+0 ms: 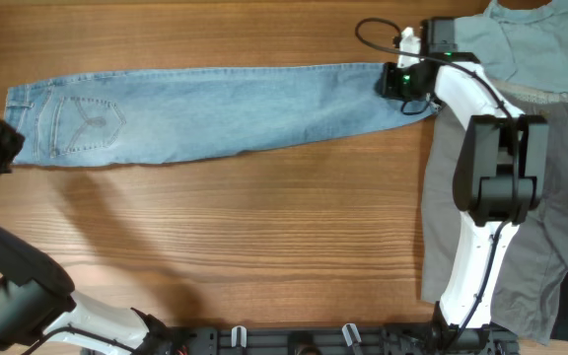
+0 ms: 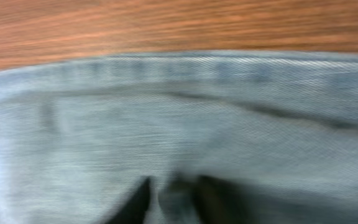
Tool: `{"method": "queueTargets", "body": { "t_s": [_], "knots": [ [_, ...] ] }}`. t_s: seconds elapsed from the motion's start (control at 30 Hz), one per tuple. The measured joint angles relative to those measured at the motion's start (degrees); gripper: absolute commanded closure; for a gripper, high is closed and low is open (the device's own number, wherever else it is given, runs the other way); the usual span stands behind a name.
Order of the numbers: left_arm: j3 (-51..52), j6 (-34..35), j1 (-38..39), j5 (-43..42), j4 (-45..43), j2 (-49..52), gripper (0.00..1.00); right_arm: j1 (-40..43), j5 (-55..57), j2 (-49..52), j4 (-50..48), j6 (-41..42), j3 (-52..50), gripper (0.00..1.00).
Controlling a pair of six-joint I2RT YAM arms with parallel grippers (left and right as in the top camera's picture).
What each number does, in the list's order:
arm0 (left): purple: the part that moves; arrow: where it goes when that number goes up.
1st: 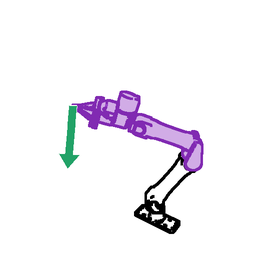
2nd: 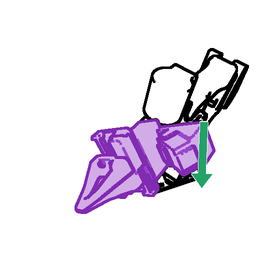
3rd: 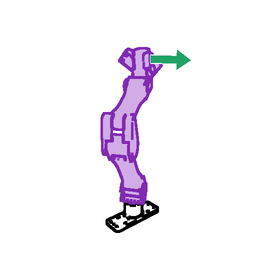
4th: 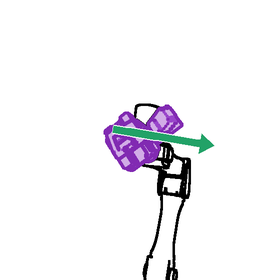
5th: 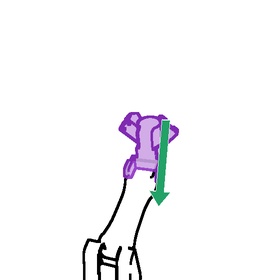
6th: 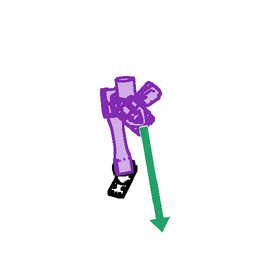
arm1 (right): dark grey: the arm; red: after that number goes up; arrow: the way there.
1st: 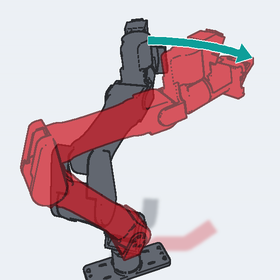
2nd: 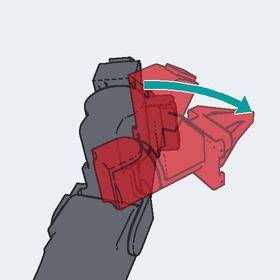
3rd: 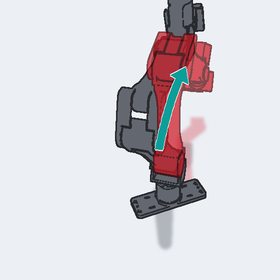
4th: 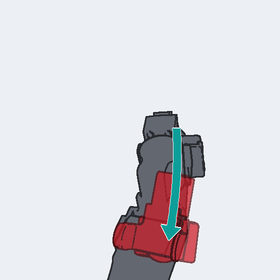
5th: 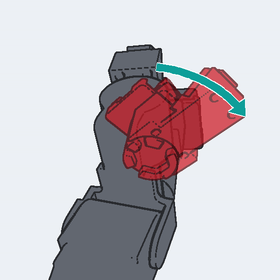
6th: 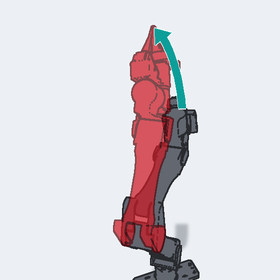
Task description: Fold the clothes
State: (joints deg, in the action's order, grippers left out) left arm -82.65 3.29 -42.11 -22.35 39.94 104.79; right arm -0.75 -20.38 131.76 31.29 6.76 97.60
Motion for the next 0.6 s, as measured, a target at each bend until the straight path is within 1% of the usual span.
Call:
{"method": "queueTargets", "body": {
  "t_s": [0.07,0.1,0.23,0.27,0.3,0.33,0.37,0.4,0.43,0.5,0.6],
  "knots": [
    [0.1,-2.8,2.4,0.3,-2.4,0.5,0.96,-0.5,0.0,-1.3,2.0,2.0,0.0,0.28],
    [0.2,-3.9,4.0,1.2,-4.2,1.5,0.95,-0.2,0.0,-2.0,2.9,2.9,0.0,0.26],
    [0.3,-5.7,5.6,5.2,-8.8,8.8,0.96,2.1,0.3,-6.3,5.2,4.1,-0.1,0.23],
    [0.4,-5.7,5.4,5.8,-9.3,10.2,0.94,2.4,0.5,-7.3,5.6,4.2,-0.1,0.23],
    [0.5,-5.5,5.2,6.7,-10.1,12.0,0.88,2.7,0.5,-8.8,5.8,4.3,-0.1,0.22],
    [0.6,-5.0,4.9,7.7,-10.6,13.4,0.85,2.8,0.5,-10.3,6.0,4.3,-0.1,0.22],
    [0.6,-3.0,4.3,9.9,-11.0,15.6,0.85,2.8,0.5,-11.3,6.1,4.3,-0.1,0.21],
    [0.5,-1.1,3.6,10.2,-11.3,17.0,0.85,2.7,0.5,-11.9,6.3,4.3,-0.1,0.19],
    [0.3,0.3,3.4,11.5,-11.3,17.0,0.87,2.7,0.7,-12.0,6.6,4.4,-0.1,0.18],
    [0.0,2.4,2.2,12.8,-11.7,17.2,0.89,2.6,2.3,-11.8,7.2,4.5,-0.1,0.17],
    [0.0,4.3,-2.0,14.2,-12.3,17.2,0.89,2.6,4.2,-11.2,7.2,3.8,-0.1,0.17]
  ]
}}
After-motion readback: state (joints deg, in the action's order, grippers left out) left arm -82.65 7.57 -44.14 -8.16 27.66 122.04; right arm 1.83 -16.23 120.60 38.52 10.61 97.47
